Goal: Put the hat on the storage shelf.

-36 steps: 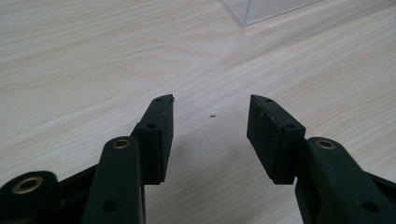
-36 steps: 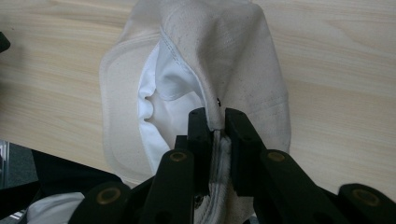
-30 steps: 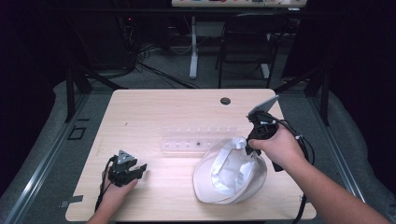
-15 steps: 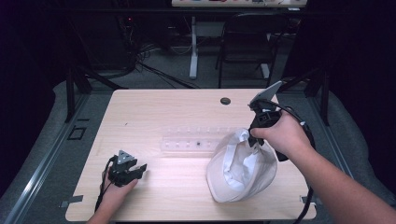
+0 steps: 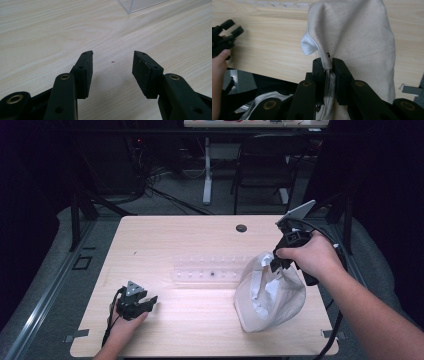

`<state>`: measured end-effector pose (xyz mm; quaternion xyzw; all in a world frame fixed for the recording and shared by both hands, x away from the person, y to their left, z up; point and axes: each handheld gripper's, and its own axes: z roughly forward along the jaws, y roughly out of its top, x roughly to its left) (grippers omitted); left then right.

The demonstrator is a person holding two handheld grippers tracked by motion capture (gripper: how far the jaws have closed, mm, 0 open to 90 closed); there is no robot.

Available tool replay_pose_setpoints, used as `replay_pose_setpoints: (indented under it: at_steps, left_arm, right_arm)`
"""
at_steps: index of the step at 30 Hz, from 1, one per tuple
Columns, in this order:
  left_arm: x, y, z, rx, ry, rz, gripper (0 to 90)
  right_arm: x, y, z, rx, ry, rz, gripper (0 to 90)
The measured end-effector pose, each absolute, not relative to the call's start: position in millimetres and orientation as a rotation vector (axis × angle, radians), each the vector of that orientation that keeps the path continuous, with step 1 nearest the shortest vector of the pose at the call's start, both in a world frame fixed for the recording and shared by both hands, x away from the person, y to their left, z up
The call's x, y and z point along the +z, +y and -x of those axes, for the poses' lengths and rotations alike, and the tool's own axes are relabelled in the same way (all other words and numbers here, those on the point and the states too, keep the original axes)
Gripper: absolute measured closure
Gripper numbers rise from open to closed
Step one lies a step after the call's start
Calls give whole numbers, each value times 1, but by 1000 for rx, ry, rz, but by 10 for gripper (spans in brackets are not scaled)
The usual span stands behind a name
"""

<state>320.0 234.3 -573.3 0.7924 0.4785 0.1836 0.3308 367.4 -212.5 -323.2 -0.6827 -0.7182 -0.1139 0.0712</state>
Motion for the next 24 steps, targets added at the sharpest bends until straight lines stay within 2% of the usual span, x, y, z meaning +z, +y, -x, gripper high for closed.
replay_pose_setpoints:
  at_steps: [24]
  left_arm:
    - [-574,234,-320,480,1255,-2065,513]
  right_arm:
    - [-302,-226,-374,-692,-1875,1935,814]
